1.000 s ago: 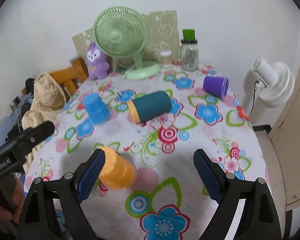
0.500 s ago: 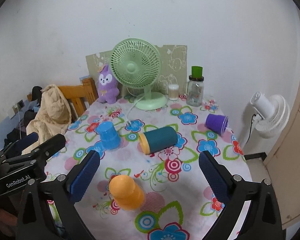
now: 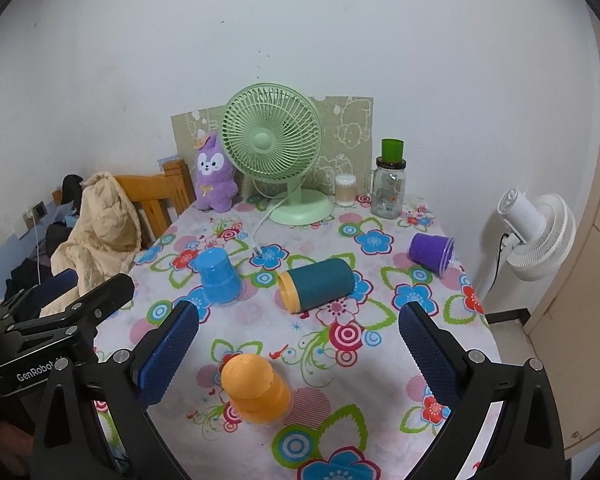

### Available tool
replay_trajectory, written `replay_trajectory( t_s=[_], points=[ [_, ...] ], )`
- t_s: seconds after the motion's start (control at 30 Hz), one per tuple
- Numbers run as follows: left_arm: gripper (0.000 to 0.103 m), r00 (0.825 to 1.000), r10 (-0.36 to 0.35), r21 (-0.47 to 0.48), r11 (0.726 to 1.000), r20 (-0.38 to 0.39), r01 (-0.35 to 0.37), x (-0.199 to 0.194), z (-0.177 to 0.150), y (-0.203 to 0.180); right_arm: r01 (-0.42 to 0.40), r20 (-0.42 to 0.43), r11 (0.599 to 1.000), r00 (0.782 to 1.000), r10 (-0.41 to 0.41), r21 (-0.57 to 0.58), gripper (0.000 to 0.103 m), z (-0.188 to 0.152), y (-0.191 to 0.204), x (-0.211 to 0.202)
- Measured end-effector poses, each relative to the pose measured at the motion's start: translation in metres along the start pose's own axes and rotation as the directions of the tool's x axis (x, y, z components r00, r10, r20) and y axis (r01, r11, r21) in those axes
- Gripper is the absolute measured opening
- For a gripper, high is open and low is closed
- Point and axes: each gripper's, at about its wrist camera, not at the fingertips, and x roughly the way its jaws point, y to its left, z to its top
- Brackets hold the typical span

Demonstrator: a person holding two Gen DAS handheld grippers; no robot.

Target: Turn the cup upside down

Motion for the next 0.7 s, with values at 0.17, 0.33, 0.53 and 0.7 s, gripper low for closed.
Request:
replay_trajectory(
  t_s=[0.17, 0.33, 0.53, 0.7],
  points=[
    [0.103, 1.0, -0.002, -0.001, 1.0, -0.001, 0.002, -0.0007, 0.0001, 0.0007, -0.002, -0.001, 1.0, 1.0, 0.002, -0.004, 0.101, -0.0003, 0.0014, 0.0005],
    [0.103, 1.0, -0.003, -0.001, 1.0, -0.002, 0.003, -0.0008, 0.0, 0.0007, -0.002, -0.002, 1.0, 1.0, 0.002, -0.005, 0.101, -0.0005, 0.0021, 0.0005],
    [0.103, 1.0, -0.008, 0.0, 1.0, 0.005, 0.008, -0.001, 0.0002, 0.0014, -0.003, -0.003, 1.0, 1.0, 0.003, -0.007, 0.101, -0.0004, 0.0029, 0.0006],
    [0.103, 1.0, -0.009, 0.024, 1.0, 0.008, 0.009, 0.0003, -0.0018, -0.0022, -0.007, -0.005, 1.0, 1.0, 0.007, -0.011, 0.101, -0.0003, 0.0034, 0.0018]
  ],
)
